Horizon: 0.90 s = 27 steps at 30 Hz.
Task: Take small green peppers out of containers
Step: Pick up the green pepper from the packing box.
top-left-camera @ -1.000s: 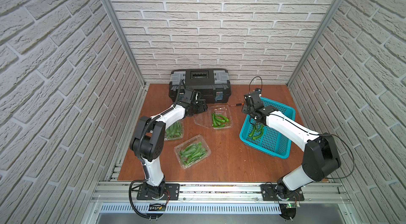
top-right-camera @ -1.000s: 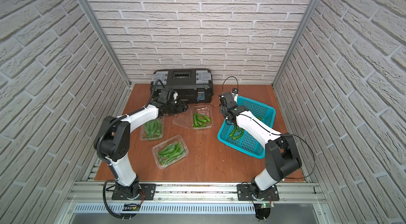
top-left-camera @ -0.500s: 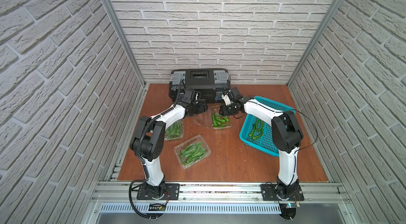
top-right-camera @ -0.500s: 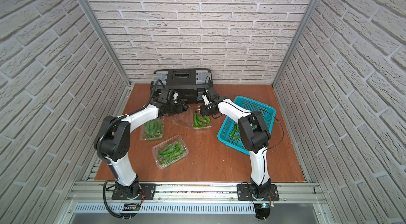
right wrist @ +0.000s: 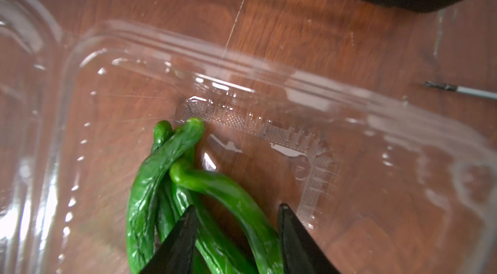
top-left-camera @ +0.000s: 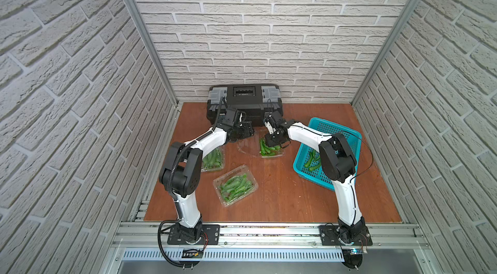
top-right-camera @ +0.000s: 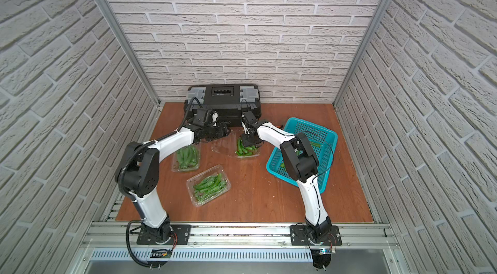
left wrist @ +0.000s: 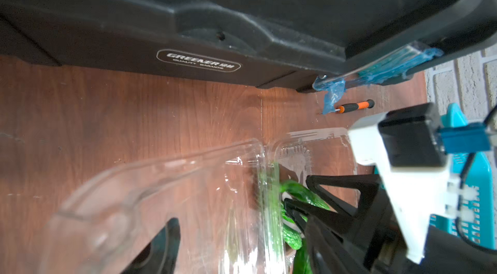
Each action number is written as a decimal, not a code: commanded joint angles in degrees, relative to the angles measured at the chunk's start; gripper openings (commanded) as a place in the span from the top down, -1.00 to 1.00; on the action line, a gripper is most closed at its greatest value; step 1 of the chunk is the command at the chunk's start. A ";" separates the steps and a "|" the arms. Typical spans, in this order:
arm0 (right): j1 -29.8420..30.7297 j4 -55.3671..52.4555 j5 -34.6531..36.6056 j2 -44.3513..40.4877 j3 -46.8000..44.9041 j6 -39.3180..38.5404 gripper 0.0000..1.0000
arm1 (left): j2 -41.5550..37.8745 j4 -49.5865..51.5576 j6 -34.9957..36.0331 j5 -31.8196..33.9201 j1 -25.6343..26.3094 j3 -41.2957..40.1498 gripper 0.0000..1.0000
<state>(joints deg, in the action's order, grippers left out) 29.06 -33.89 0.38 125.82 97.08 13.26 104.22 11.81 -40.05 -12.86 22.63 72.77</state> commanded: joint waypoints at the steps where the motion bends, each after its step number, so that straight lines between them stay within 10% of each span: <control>1: 0.86 -0.57 2.40 0.70 0.18 1.20 0.15 | 0.04 -0.24 0.54 0.28 0.24 1.14 -0.47; 27: 1.35 1.68 7.27 -1.17 -4.57 10.48 0.88 | 0.12 -0.30 0.24 0.21 0.22 1.12 -0.47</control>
<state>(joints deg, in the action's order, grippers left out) 30.17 -32.01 8.71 125.47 94.43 21.98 104.22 11.99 -40.07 -12.84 22.63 72.77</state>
